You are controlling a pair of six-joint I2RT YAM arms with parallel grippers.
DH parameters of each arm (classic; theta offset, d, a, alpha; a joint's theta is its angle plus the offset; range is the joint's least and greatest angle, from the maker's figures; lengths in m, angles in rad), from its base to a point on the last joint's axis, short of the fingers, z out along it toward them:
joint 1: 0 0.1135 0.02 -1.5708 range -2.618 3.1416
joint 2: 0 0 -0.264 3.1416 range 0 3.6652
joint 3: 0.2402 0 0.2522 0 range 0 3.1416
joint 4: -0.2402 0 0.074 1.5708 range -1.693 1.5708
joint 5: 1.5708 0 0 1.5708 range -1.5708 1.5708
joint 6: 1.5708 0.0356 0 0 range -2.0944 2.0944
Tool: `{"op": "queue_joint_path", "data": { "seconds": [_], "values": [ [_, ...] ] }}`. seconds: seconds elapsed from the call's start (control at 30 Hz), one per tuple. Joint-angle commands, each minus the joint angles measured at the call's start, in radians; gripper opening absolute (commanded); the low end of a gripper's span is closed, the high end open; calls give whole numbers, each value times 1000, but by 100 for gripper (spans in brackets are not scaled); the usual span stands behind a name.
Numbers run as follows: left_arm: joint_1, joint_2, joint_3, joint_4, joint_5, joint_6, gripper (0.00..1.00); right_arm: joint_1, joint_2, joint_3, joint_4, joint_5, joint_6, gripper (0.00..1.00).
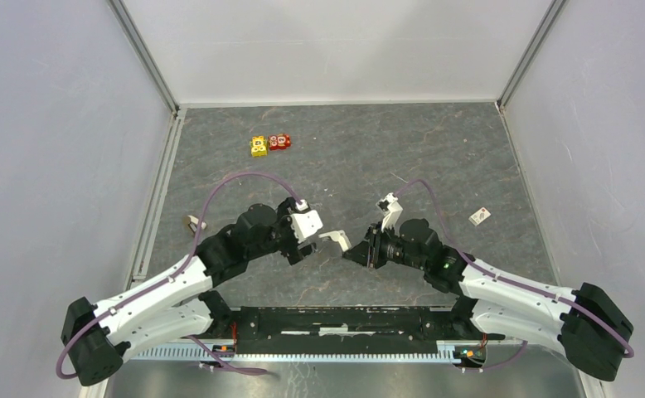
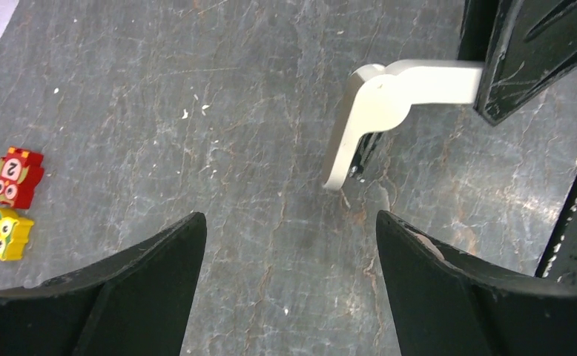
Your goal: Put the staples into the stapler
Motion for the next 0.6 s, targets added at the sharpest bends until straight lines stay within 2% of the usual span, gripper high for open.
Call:
{"op": "queue_joint_path", "data": {
  "seconds": [0.0,0.2,0.57],
  "values": [
    [-5,37,31,89,50,-69,91,-3,4,62,57,-31,1,0],
    [-18,98,26,129,41,-53,90,-3,-7,57,69,-60,6,0],
    [-37,136,6,203,68,-48,80,-3,-13,60,76,-72,12,0]
  ]
}}
